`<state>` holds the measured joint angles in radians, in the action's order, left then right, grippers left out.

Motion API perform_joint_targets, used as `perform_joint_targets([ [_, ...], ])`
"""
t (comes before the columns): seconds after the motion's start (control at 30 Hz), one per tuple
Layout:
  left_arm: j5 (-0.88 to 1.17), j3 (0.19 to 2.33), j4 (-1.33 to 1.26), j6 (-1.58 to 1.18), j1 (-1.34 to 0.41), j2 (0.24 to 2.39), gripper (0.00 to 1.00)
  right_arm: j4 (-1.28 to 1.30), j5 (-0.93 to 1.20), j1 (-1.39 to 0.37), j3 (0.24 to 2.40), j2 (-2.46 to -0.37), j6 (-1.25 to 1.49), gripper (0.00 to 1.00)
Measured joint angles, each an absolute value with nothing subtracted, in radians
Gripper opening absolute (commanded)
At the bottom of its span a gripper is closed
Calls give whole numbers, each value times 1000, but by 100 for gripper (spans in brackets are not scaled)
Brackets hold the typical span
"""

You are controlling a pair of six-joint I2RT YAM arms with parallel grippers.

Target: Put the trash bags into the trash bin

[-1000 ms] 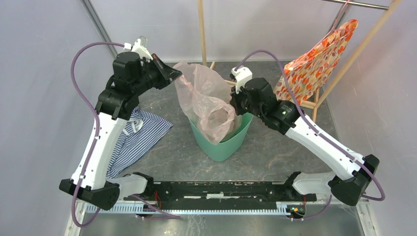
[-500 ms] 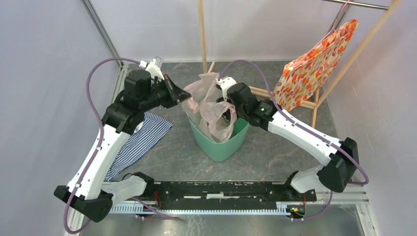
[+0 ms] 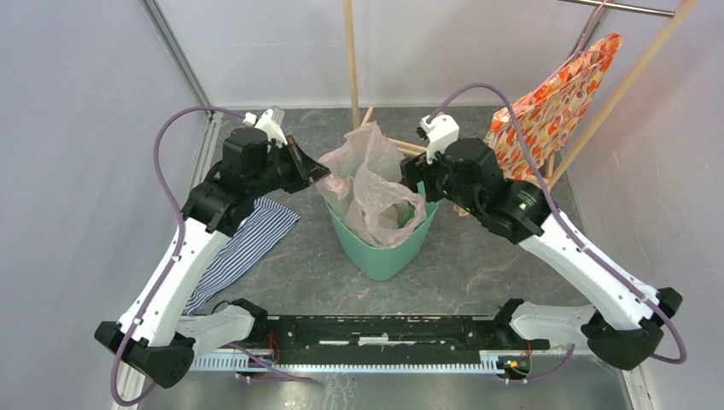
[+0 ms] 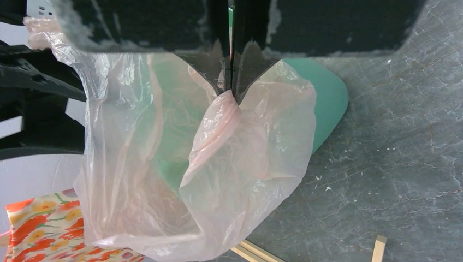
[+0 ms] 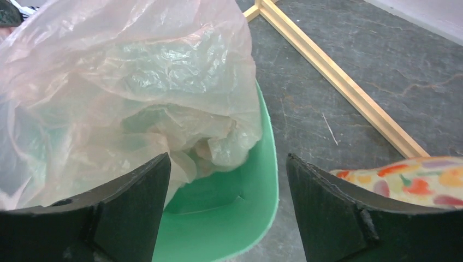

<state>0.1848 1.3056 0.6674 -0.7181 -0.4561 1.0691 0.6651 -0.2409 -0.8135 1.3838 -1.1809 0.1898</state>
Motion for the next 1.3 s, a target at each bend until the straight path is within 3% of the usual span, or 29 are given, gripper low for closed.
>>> perform_joint_targets([
  [0.13, 184, 1304, 661, -717, -456, 1081, 2, 719, -272, -813, 1383, -1121, 213, 87],
  [0.57, 185, 1302, 655, -702, -456, 1081, 2, 766, -250, -813, 1121, -896, 395, 66],
  [0.83, 185, 1309, 659, -698, -456, 1081, 2, 646, -202, -810, 1110, -992, 420, 35],
  [0.9, 184, 1319, 661, -693, -456, 1081, 2, 627, -203, -805, 1147, -1053, 397, 32],
  [1.07, 181, 1329, 667, -692, -456, 1071, 2, 583, -195, -801, 1239, -1195, 313, 39],
  [1.3, 146, 1349, 717, -692, -456, 1046, 2, 599, -192, -795, 1367, -1307, 220, 64],
])
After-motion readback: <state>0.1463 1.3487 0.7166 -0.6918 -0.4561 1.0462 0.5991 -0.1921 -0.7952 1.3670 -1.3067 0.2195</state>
